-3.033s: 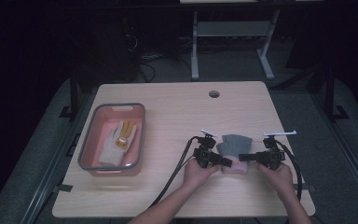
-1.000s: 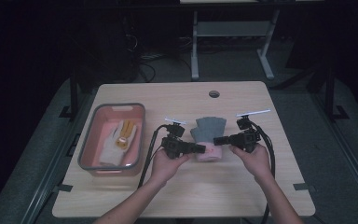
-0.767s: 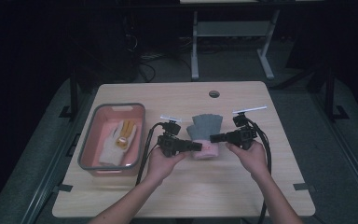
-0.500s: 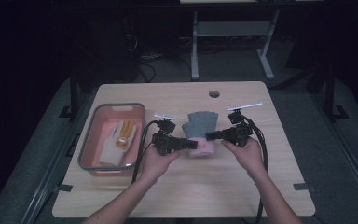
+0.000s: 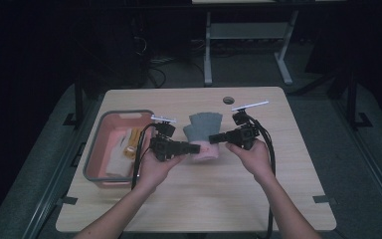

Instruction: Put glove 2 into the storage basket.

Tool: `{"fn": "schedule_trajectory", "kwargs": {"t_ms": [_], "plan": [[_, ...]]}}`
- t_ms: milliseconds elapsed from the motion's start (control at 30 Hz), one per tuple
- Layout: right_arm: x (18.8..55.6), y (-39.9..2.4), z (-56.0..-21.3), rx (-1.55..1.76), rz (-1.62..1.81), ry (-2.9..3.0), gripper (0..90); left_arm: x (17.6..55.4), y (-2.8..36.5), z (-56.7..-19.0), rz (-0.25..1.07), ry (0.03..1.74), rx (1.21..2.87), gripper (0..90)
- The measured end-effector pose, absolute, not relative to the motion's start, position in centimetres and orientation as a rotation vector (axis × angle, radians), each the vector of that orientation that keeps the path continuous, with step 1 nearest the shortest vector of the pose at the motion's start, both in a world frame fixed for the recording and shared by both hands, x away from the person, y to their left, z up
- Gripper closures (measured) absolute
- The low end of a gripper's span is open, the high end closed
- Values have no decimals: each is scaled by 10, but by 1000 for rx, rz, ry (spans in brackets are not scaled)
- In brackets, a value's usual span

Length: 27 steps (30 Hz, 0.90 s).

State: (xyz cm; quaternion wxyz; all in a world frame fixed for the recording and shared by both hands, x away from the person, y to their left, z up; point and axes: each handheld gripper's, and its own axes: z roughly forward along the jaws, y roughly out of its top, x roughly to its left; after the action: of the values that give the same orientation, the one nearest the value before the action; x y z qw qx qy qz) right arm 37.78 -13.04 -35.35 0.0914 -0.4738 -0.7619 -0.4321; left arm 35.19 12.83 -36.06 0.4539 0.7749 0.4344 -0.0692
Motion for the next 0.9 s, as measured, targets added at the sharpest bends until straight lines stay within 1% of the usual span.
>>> {"fn": "schedule_trajectory", "kwargs": {"t_ms": [900], "plan": [[391, -93, -333, -1318, -1314, -2292, 736, 351, 165, -338, -102, 1097, 1894, 606]]}}
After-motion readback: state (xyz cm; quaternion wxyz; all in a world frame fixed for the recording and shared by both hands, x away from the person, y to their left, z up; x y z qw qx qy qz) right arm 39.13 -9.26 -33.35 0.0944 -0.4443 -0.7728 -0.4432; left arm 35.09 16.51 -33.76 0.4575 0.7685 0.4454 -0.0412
